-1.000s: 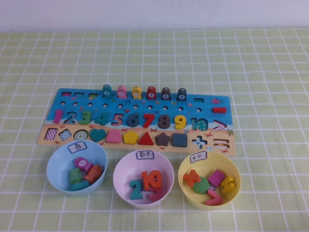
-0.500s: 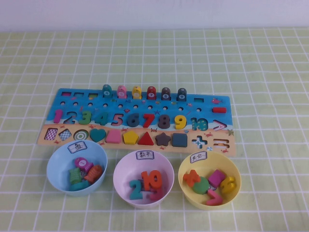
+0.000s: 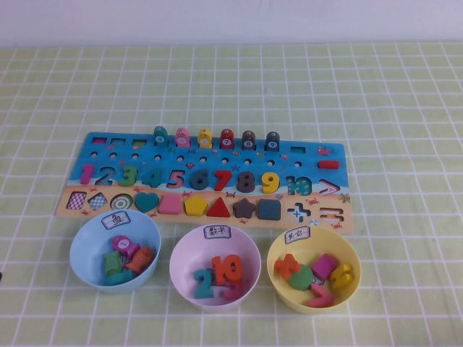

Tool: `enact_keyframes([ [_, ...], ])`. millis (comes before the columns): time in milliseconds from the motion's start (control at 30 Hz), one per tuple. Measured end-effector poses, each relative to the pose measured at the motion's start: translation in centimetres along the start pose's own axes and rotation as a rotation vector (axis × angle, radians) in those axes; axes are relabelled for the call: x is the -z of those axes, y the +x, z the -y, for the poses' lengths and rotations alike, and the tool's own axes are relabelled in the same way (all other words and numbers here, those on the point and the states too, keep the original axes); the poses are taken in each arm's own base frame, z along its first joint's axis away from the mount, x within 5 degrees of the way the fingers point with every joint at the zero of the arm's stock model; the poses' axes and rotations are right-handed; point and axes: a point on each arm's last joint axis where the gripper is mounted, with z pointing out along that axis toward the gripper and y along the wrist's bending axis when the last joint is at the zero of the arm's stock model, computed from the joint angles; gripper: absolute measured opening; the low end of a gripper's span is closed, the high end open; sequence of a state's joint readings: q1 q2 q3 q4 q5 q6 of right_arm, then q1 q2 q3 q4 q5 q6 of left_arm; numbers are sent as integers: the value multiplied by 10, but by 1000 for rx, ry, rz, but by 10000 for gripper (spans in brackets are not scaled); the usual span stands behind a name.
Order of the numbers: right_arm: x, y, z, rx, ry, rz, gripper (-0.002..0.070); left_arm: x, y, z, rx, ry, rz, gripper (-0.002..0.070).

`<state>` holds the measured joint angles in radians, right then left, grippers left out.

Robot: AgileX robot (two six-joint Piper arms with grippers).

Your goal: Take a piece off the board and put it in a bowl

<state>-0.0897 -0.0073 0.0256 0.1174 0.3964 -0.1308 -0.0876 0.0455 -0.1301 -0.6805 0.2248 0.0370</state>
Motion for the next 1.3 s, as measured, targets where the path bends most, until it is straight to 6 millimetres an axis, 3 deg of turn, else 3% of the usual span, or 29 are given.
enact_keyframes([
  [233,0,0,0,0,0,1,-17,-23,-36,33,-248,-105,-419,-5],
  [467,0,0,0,0,0,1,-17,-71,-68,35,-445,-305,-864,-5],
  [800,0,0,0,0,0,1,-17,-156,-115,42,-546,-424,-1049,-5],
  [1033,0,0,0,0,0,5,-17,-237,-121,32,-552,-425,-1131,-5],
  [1300,0,0,0,0,0,5,-17,-296,-101,13,-559,-418,-1204,-5],
])
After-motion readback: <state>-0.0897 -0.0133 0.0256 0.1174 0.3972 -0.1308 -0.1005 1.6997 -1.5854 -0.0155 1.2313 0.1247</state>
